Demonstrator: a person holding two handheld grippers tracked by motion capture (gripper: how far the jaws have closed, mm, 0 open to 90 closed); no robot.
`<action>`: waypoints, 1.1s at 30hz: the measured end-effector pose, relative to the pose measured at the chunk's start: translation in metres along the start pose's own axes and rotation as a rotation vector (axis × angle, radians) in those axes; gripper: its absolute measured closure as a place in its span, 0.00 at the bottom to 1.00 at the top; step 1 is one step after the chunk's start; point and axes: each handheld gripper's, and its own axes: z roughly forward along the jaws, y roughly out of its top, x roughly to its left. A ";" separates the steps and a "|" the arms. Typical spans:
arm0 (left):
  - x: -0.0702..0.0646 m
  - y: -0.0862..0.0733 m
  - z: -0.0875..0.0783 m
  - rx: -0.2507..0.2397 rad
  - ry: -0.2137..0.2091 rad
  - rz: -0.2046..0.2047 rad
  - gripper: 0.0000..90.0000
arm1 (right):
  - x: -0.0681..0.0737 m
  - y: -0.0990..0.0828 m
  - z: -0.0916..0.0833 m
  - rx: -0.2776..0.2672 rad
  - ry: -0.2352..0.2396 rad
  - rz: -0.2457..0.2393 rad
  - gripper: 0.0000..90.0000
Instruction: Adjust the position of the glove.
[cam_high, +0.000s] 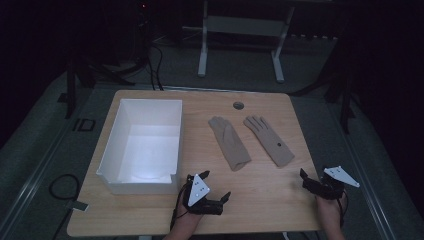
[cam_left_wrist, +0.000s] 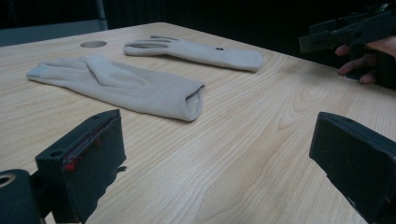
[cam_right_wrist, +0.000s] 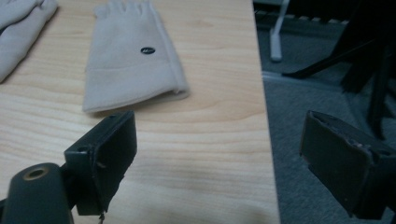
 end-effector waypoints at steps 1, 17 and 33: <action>0.000 0.000 0.000 -0.001 0.001 0.001 0.04 | 0.000 0.000 0.001 0.012 0.008 0.005 0.13; -0.001 0.000 0.001 0.002 0.006 -0.003 0.02 | 0.004 0.008 -0.002 0.086 0.018 -0.001 0.13; -0.001 0.001 0.001 0.014 -0.011 -0.017 0.02 | 0.005 0.054 -0.023 0.102 0.111 0.064 0.15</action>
